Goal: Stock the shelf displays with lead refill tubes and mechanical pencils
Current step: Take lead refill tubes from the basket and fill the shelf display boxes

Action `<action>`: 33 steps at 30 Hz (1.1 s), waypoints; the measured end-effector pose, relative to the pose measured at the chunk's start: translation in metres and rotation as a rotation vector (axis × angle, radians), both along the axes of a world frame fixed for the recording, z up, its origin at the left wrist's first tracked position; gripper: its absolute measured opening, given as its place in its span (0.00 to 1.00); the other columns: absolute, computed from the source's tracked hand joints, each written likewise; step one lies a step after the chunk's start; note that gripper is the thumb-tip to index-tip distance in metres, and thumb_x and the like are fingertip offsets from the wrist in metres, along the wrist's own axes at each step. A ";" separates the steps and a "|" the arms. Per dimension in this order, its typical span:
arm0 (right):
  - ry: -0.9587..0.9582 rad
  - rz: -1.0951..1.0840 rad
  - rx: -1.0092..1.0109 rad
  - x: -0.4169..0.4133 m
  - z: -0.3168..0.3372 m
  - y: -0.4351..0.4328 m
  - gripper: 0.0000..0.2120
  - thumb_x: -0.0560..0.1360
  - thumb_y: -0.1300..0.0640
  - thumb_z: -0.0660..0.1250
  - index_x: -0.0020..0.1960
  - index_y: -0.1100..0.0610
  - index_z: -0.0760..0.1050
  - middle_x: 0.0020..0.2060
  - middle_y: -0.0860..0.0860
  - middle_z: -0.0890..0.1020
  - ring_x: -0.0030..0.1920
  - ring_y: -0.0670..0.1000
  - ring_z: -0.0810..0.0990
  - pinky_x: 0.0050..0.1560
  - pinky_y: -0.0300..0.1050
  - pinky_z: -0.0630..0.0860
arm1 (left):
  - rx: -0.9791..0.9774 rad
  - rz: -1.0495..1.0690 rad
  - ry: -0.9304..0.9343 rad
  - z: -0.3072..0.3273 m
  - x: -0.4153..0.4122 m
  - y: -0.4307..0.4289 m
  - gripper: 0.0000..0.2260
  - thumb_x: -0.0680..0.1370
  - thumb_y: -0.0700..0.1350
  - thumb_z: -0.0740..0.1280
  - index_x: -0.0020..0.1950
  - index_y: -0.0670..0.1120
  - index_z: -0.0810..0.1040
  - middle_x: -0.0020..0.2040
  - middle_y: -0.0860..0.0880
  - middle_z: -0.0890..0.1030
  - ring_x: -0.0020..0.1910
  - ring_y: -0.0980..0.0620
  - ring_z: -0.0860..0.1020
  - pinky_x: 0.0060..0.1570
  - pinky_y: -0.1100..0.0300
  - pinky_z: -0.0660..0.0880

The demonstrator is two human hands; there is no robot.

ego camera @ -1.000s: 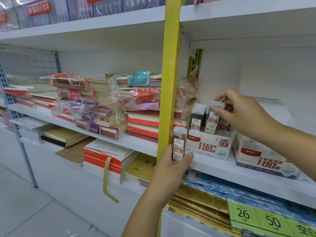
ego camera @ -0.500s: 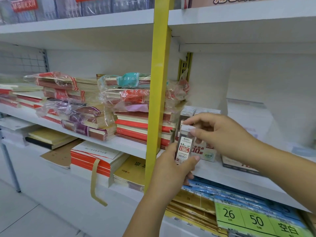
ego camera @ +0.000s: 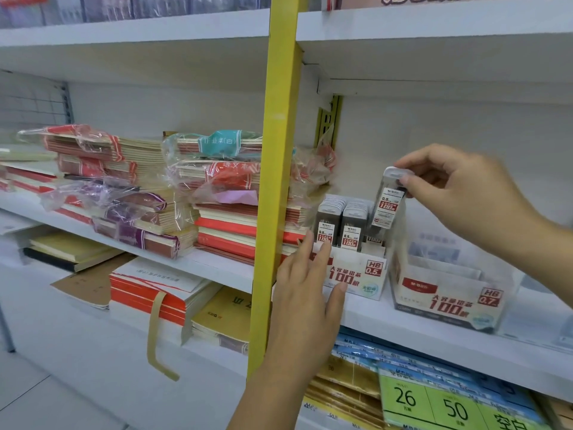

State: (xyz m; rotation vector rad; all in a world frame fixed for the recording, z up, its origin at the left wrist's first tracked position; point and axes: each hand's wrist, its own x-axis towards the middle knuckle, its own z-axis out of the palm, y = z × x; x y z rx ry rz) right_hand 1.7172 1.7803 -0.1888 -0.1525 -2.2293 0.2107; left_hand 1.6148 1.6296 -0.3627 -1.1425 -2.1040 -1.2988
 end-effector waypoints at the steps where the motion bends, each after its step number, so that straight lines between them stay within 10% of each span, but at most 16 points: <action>1: -0.022 -0.026 0.003 -0.002 -0.001 0.003 0.07 0.77 0.55 0.69 0.54 0.49 0.80 0.41 0.41 0.82 0.43 0.41 0.81 0.44 0.31 0.73 | -0.006 0.002 0.000 -0.001 -0.001 0.000 0.28 0.83 0.55 0.59 0.80 0.62 0.51 0.80 0.66 0.42 0.77 0.61 0.45 0.75 0.61 0.49; 17: -0.197 -0.240 0.146 -0.023 -0.036 0.019 0.16 0.77 0.50 0.65 0.65 0.49 0.76 0.49 0.45 0.70 0.59 0.49 0.64 0.56 0.43 0.62 | 0.003 -0.042 0.006 -0.003 0.004 -0.002 0.28 0.82 0.52 0.62 0.80 0.59 0.54 0.80 0.66 0.45 0.77 0.63 0.48 0.73 0.65 0.53; 23: 0.091 0.137 -0.086 0.054 -0.075 -0.028 0.09 0.80 0.57 0.62 0.56 0.47 0.77 0.44 0.41 0.76 0.43 0.42 0.74 0.42 0.30 0.69 | 0.063 0.011 0.075 -0.014 0.041 -0.034 0.19 0.79 0.48 0.66 0.70 0.50 0.72 0.68 0.52 0.71 0.67 0.54 0.67 0.65 0.75 0.56; 28: -0.170 0.165 -0.332 0.113 -0.217 -0.042 0.06 0.79 0.54 0.63 0.53 0.47 0.78 0.42 0.38 0.77 0.39 0.41 0.75 0.39 0.29 0.68 | -0.406 -0.242 -0.090 -0.104 0.076 -0.065 0.18 0.80 0.49 0.67 0.69 0.49 0.73 0.66 0.51 0.72 0.62 0.52 0.72 0.61 0.58 0.72; 33: -0.673 -0.111 -0.730 0.168 -0.410 -0.033 0.06 0.80 0.52 0.62 0.50 0.41 0.73 0.45 0.39 0.78 0.46 0.45 0.78 0.45 0.36 0.73 | -0.835 -0.311 -0.363 -0.231 0.105 -0.084 0.21 0.81 0.51 0.66 0.72 0.49 0.71 0.70 0.48 0.71 0.69 0.47 0.70 0.68 0.56 0.66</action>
